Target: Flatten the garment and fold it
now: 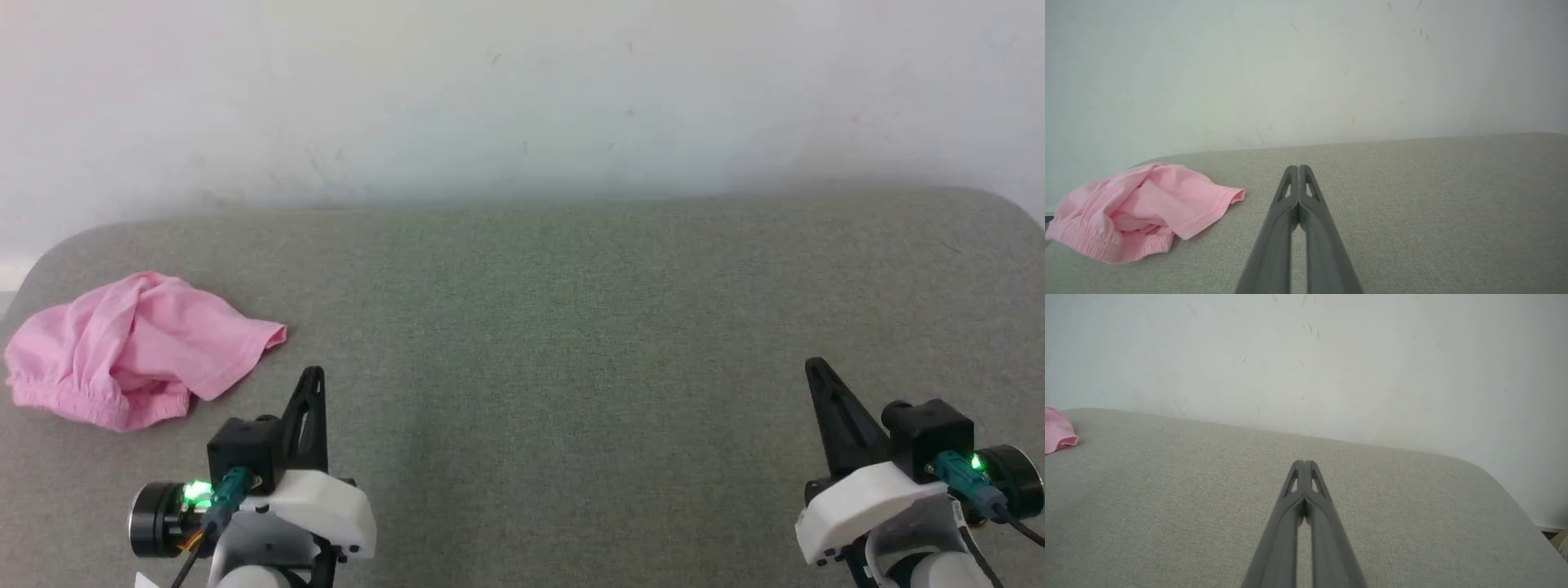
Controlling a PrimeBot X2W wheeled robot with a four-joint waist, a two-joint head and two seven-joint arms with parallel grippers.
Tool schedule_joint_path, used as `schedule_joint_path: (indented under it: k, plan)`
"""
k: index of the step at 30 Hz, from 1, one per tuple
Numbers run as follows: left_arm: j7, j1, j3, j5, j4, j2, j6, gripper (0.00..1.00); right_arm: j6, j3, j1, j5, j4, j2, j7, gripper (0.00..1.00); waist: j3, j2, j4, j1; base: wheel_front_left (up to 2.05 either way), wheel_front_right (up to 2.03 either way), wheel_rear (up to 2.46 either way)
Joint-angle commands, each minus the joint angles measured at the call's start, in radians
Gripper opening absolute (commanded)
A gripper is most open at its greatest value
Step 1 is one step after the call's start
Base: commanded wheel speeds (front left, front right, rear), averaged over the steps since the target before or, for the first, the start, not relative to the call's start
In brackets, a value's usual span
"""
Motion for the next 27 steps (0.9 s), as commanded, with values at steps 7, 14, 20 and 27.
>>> schedule_joint_path:
  k: [7, 14, 20, 27]
  plan:
    - [0.000, 0.006, 0.004, 0.004, 0.002, -0.002, -0.008, 0.00, -0.001, 0.000, -0.015, -0.005, 0.001, 0.003, 0.000, 0.00, 0.000, 0.0000, 0.000, 0.0000, 0.00, 0.00, 0.00]
    - [0.000, 0.006, 0.004, 0.004, 0.002, -0.002, -0.008, 0.00, -0.001, 0.000, -0.015, -0.005, 0.001, 0.003, 0.000, 0.00, 0.000, 0.0000, 0.000, 0.0000, 0.00, 0.00, 0.00]
    - [0.000, 0.006, 0.004, 0.004, 0.002, -0.002, -0.008, 0.00, -0.001, 0.000, -0.015, -0.005, 0.001, 0.003, 0.000, 0.00, 0.000, 0.0000, 0.000, 0.0000, 0.00, 0.00, 0.00]
    - [-0.006, -0.001, -0.004, -0.007, 0.004, 0.000, 0.000, 1.00, 0.000, 0.000, 0.001, 0.006, 0.003, 0.000, -0.005, 1.00, 0.000, 0.0000, -0.001, 0.0000, 0.00, 0.00, 0.00]
